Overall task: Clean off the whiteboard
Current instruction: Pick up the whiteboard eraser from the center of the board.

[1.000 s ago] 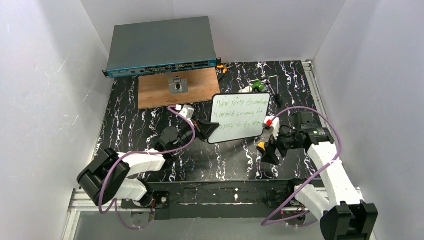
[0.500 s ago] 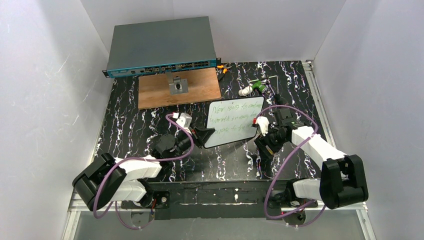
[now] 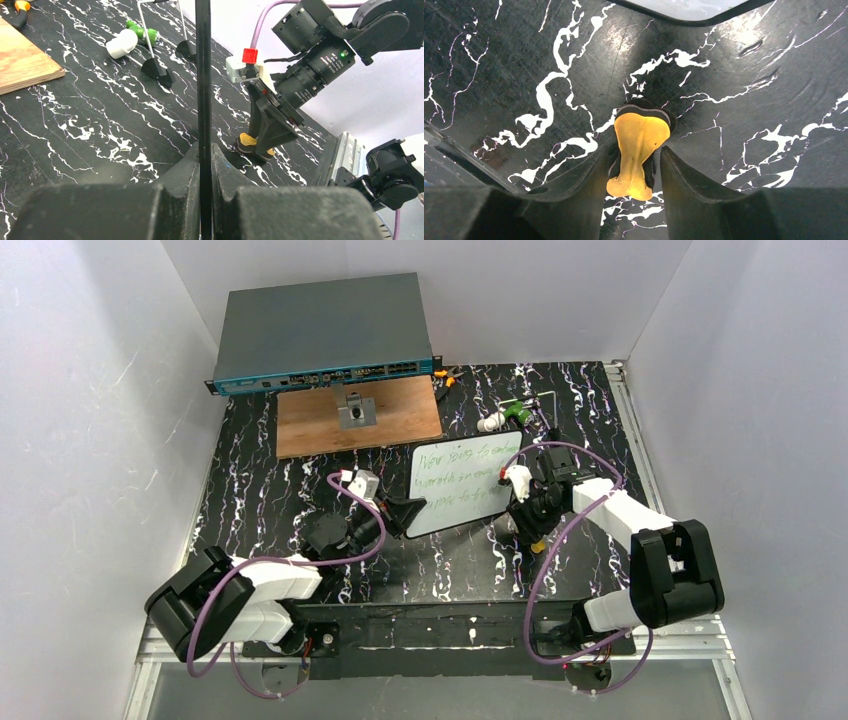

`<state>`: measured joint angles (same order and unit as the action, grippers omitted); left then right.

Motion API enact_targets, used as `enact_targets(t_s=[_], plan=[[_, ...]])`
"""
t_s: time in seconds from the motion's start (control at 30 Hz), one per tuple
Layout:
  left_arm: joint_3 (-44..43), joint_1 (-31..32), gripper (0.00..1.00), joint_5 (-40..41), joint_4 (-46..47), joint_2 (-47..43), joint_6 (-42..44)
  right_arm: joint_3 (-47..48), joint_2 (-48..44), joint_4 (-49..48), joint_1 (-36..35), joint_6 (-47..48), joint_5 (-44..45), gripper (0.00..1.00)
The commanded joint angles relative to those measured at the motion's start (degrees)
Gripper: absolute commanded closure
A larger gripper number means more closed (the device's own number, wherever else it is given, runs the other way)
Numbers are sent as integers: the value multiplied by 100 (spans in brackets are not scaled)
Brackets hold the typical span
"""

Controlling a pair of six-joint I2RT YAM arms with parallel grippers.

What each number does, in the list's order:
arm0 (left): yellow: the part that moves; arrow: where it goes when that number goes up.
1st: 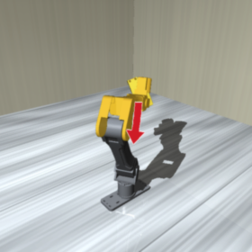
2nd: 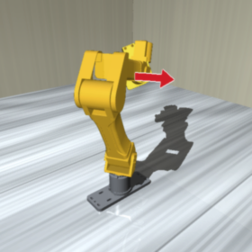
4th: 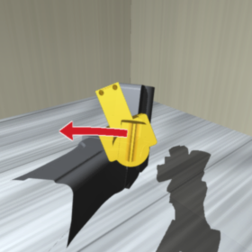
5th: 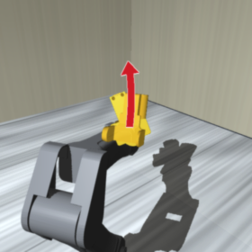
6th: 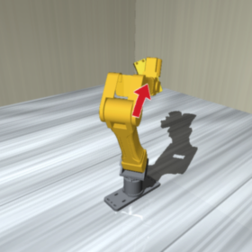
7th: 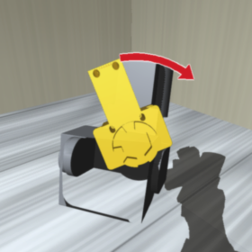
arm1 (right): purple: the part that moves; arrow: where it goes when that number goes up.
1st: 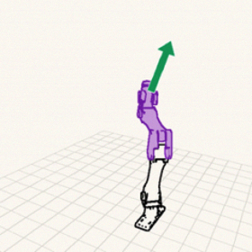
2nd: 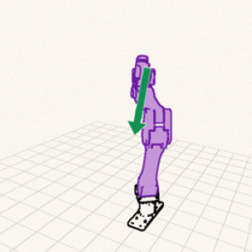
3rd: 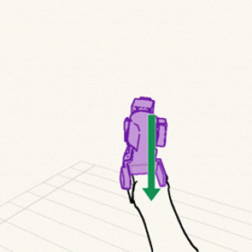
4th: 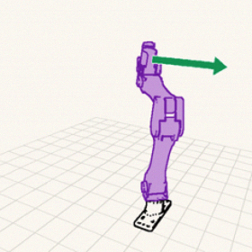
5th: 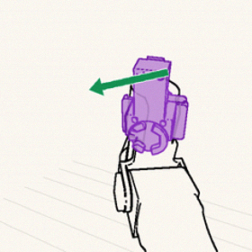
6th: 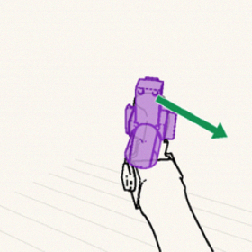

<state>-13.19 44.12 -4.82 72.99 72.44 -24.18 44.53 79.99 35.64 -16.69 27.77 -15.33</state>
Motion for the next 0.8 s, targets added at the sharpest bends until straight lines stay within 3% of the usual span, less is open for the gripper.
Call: enact_targets(t_s=[0.0, 0.37, 0.53, 0.67, 0.77], plan=[[138, 9, 100, 213, 50, -150, 192, 218, 55, -87, -36, -73, 15, 52], [251, 12, 100, 263, 136, -146, 134, 168, 318, -47, -71, 0, 165, 54], [263, 18, 100, 159, 191, -32, -193, 266, 58, 125, -57, 79, -230, 97], [392, 44, 100, 71, 274, 121, -680, 328, -1469, 906, -31, 1285, -2116, 99], [314, 146, 100, 77, 33, 104, -702, 673, -1955, 1029, -70, 1637, -2319, 99]])
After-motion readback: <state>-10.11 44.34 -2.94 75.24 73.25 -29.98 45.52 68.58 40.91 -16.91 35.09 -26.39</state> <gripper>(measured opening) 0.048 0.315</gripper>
